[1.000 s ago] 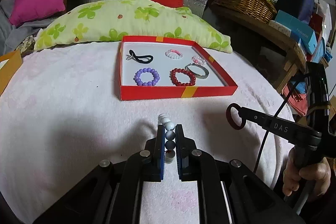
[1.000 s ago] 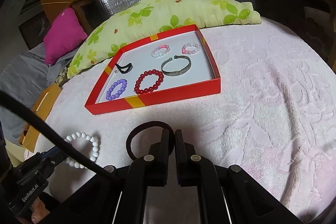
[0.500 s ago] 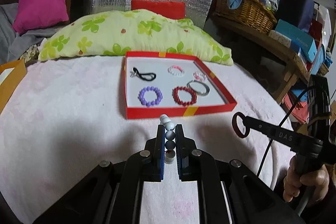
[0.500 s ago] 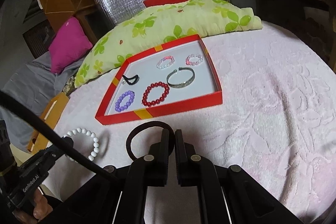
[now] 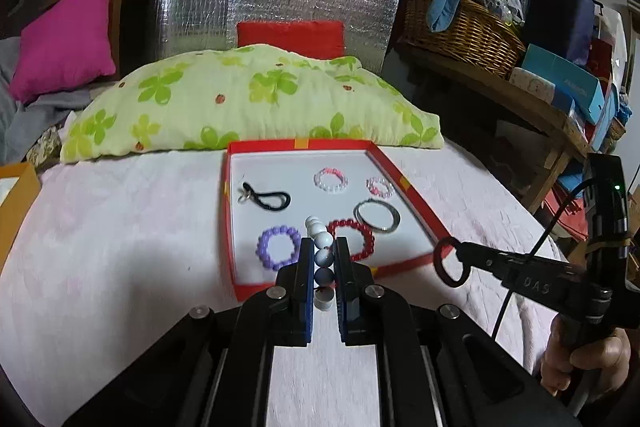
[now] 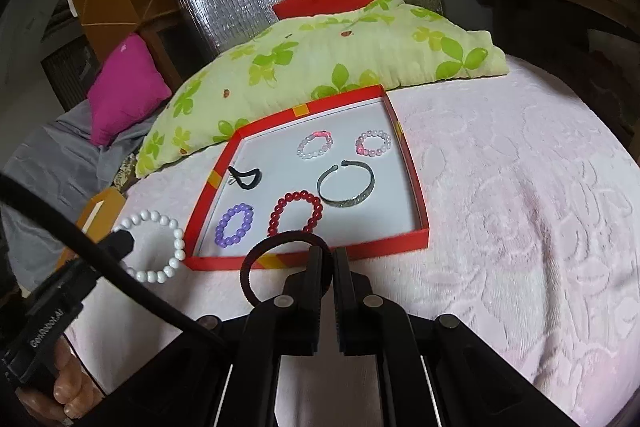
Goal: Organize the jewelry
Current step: 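Carry the white beaded bracelet and dark band over the red tray, then lower both tools into the tray and open them to release the bracelets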
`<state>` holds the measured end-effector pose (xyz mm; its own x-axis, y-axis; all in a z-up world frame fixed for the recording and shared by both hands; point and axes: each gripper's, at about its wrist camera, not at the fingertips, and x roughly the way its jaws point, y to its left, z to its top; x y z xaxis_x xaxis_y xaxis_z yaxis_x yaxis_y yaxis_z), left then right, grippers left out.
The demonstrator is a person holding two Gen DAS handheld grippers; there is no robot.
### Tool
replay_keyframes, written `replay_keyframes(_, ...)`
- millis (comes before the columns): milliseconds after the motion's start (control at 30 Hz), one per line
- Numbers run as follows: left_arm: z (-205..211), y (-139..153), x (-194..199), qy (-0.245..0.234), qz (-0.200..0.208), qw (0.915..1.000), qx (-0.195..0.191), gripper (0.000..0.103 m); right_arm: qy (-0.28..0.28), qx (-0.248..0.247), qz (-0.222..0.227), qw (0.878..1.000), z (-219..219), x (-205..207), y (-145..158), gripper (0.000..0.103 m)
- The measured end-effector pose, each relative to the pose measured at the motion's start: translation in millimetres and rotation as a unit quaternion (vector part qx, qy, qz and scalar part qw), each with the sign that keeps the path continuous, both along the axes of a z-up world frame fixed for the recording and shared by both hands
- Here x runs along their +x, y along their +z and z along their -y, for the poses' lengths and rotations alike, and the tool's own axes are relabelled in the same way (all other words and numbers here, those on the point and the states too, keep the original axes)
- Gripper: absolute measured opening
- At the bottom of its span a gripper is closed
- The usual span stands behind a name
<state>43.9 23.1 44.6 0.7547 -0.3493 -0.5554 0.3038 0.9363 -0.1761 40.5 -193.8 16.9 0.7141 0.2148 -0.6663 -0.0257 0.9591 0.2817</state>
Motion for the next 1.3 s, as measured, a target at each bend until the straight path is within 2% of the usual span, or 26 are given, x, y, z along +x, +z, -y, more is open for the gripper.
replay_keyframes(333, 12, 10, 34, 0.016, 0.008, 0.9998, 0.013, 0.010, 0.002, -0.028, 0.000, 1.000, -5, 51, 8, 0.006)
replay_keyframes(733, 26, 9, 85, 0.030, 0.010, 0.9984, 0.046, 0.010, 0.017, -0.027, 0.006, 0.999, -18, 109, 16, 0.006)
replay_keyframes(1300, 35, -16, 151, 0.044, -0.013, 0.9956, 0.082, 0.010, 0.012, -0.036, -0.028, 0.999, -16, 172, -12, 0.006)
